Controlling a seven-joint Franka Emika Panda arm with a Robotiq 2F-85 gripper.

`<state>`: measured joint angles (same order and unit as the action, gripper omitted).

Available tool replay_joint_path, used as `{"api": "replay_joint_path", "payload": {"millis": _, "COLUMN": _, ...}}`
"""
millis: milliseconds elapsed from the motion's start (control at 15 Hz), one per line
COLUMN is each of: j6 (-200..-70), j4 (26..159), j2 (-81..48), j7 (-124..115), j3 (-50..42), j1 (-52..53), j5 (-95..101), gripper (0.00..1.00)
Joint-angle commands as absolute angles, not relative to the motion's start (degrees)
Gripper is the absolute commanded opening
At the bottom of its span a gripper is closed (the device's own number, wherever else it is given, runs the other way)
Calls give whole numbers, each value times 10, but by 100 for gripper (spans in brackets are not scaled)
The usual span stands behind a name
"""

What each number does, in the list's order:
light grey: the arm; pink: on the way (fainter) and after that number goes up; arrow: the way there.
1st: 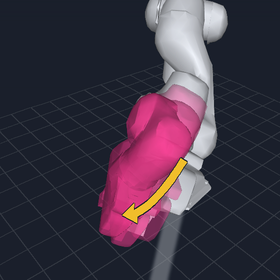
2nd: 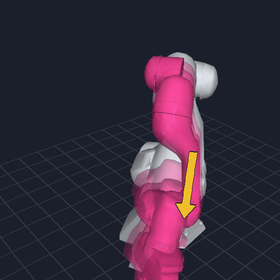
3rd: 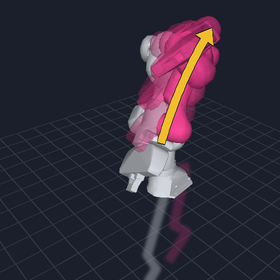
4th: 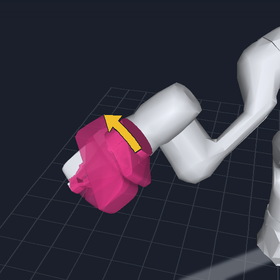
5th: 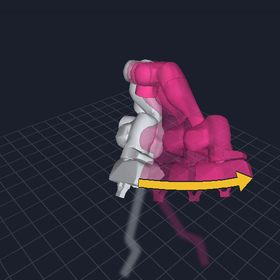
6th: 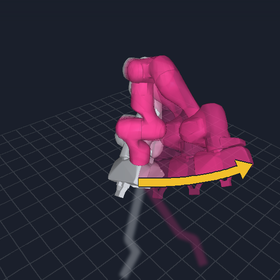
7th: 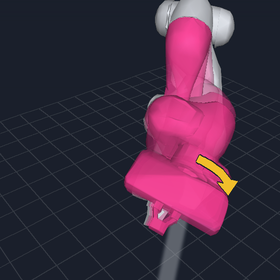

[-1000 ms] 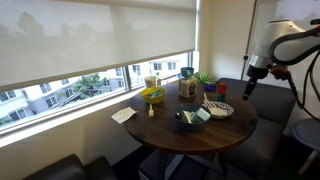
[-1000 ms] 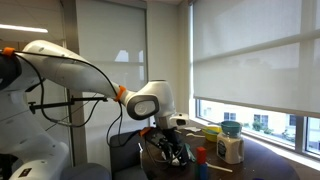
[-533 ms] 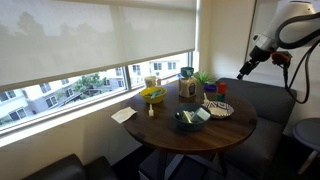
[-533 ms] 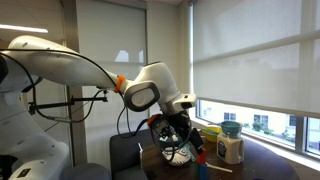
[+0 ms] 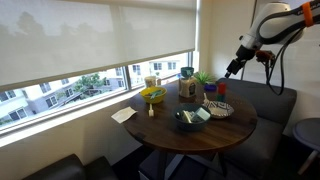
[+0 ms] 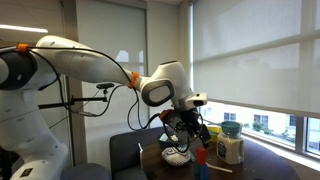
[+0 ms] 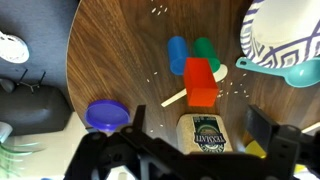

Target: Pick up the orange rectangular block and put it in the blue bowl

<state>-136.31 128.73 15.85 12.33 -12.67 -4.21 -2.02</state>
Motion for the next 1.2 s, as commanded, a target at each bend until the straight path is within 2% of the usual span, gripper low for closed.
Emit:
{"api": "replay_joint_path", "payload": {"millis": 0, "j6": -1319, "j4": 1244, "j2": 98, "j7": 99, "j3": -110, "j1": -47, "j5": -25, "gripper": 100}}
{"api": "replay_joint_path", "payload": {"millis": 600, "j6": -1338, "j4": 1219, "j2": 54, "j7": 97, "j3": -98, "j1": -49, "j5": -34, "gripper": 99}}
{"api": "replay_joint_path", "payload": {"millis": 667, "j6": -1333, "j4": 1215, "j2": 49, "j7": 101, "j3": -97, "j1": -48, "j5": -37, "gripper": 95}}
{"api": "replay_joint_path", "payload": {"millis": 800, "j6": -1331, "j4": 1211, "j2": 43, "j7": 104, "j3": -95, "j1": -48, "j5": -34, "gripper": 77}}
{"api": "replay_joint_path", "payload": {"millis": 867, "j6": -1332, "j4": 1209, "j2": 41, "j7": 105, "j3": -93, "j1": -48, "j5": -34, "gripper": 63}}
{"api": "replay_joint_path", "payload": {"millis": 933, "j6": -1330, "j4": 1207, "j2": 38, "j7": 105, "j3": -92, "j1": -48, "j5": -34, "gripper": 54}}
{"api": "replay_joint_path", "payload": {"millis": 1133, "j6": -1327, "j4": 1205, "j2": 35, "j7": 103, "j3": -89, "j1": -50, "j5": -29, "gripper": 33}}
